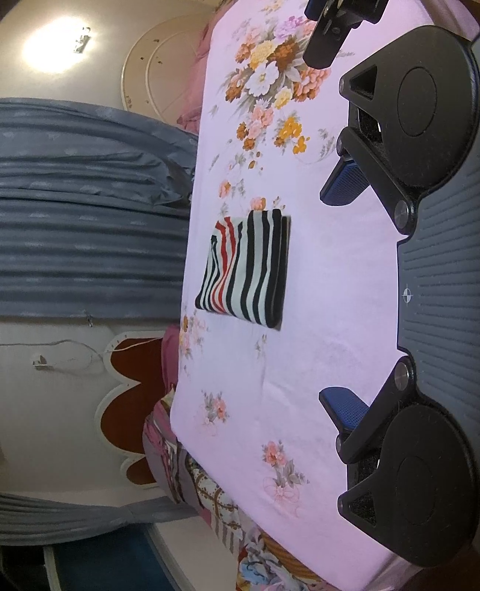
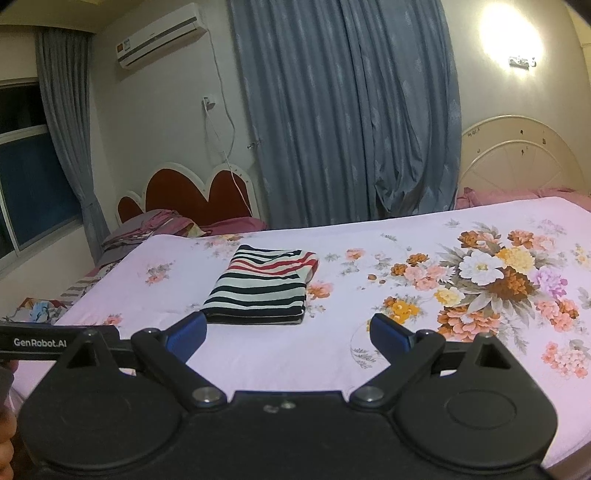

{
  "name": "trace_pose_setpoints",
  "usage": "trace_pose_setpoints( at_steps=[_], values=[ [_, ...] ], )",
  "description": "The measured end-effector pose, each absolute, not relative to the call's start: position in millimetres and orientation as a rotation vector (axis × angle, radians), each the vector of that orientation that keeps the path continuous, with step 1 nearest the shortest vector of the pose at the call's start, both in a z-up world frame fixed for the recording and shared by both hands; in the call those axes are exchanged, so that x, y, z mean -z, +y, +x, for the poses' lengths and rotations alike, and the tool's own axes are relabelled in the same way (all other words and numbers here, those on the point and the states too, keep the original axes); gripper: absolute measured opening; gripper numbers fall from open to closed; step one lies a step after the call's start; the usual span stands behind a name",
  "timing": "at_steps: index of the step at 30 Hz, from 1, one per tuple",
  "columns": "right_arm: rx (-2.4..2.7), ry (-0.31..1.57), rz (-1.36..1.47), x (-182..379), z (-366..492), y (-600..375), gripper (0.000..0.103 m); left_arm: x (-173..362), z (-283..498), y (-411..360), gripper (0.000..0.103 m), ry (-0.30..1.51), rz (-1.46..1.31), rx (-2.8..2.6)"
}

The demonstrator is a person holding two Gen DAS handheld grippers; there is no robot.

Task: Fold small clothes

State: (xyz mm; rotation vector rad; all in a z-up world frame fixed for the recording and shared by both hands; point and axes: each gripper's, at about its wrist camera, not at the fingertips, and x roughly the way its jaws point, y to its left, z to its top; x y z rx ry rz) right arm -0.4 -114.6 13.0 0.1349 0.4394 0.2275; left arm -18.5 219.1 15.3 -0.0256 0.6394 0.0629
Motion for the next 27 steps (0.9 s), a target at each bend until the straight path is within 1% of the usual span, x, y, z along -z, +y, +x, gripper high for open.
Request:
trace_pose_setpoints(
  at_steps=[27],
  values=[
    [-0.246, 0.466, 0.148, -7.3, 10.1, -110.4, 0.095, -11.4, -11.0, 230.7, 0.103, 0.66, -0.043, -0.064]
  ],
)
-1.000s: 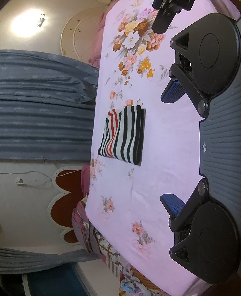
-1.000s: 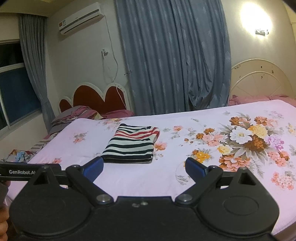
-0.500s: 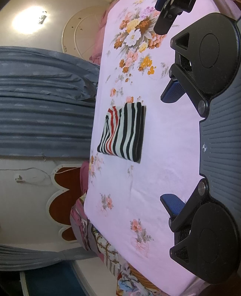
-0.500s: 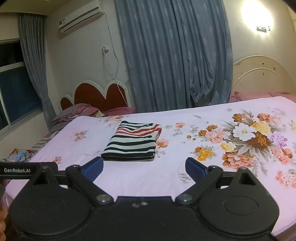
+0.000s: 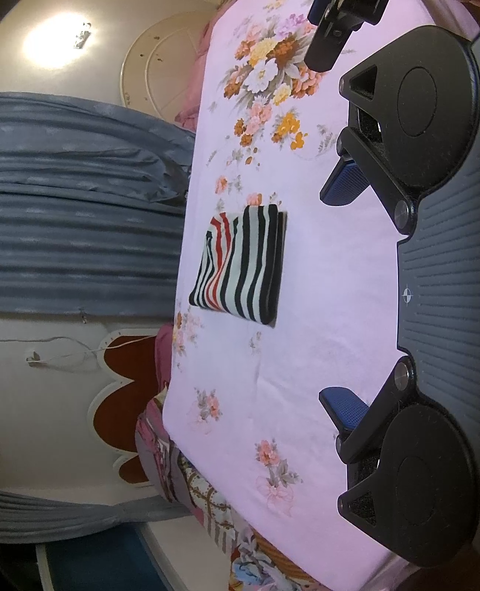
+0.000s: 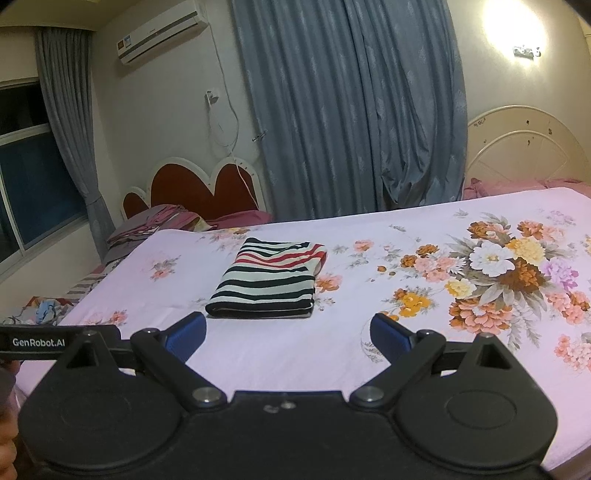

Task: Fold small clothes

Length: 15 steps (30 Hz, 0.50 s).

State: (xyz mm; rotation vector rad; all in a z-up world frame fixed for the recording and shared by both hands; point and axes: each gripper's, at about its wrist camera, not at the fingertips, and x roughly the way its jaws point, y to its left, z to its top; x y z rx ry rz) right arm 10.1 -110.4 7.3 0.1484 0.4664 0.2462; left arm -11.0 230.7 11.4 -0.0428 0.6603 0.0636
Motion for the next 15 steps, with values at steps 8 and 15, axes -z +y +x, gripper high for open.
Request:
trace_pose_setpoints(
  at_steps=[8, 15],
  values=[
    [-0.249, 0.471, 0.146, -5.2, 12.2, -107.7, 0.095, -9.7, -10.1, 231.8, 0.103, 0.669, -0.049, -0.061],
    [-0.25, 0.473, 0.145, -4.3, 13.3, -106.8, 0.095, -7.5, -8.4, 232.0, 0.103, 0.675, -0.049, -0.06]
  ],
)
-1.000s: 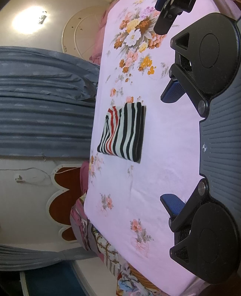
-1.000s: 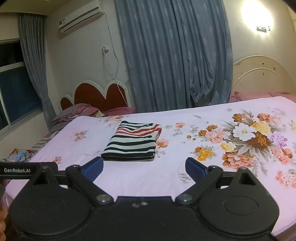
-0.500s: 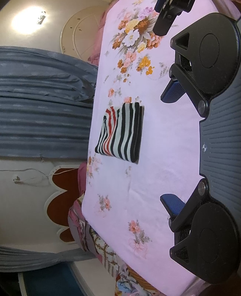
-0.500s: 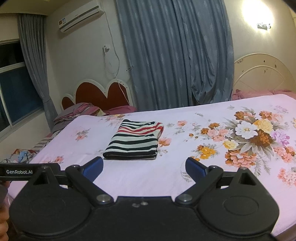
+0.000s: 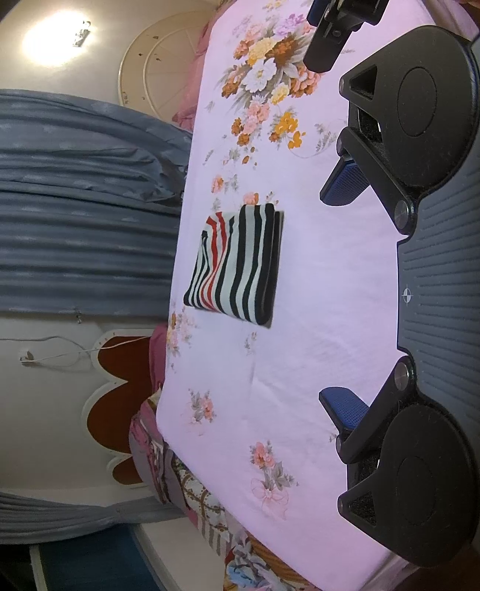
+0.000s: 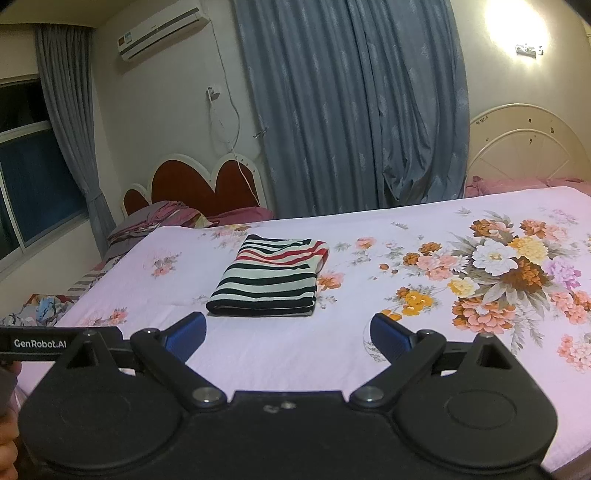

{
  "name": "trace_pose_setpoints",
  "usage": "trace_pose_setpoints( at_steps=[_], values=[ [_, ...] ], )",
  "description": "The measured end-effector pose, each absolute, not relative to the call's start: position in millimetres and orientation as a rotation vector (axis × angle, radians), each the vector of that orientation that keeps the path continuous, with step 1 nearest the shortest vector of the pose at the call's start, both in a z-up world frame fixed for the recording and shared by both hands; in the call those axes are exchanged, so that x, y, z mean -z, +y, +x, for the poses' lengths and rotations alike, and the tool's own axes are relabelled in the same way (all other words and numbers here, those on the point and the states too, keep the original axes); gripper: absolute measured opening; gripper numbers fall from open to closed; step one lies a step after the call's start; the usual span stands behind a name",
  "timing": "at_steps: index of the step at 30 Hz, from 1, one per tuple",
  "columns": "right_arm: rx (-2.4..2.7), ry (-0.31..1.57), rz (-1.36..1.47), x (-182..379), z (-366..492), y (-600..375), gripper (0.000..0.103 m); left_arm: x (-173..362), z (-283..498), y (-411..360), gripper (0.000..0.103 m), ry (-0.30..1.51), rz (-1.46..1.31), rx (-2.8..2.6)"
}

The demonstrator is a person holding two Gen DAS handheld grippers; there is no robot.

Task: Fold small clothes

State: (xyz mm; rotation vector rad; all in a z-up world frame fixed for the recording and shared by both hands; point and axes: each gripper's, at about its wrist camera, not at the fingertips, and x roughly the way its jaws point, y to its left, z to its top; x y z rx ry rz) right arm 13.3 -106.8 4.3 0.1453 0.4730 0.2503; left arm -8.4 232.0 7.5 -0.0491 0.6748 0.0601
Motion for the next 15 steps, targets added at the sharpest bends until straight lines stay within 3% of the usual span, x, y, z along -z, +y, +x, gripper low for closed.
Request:
trace_pose_setpoints(
  at_steps=[15],
  values=[
    [-0.227, 0.507, 0.142, 4.9, 30.5, -109.6, 0.095, 11.3, 23.1, 236.9, 0.103, 0.688, -0.068, -0.021]
  ],
)
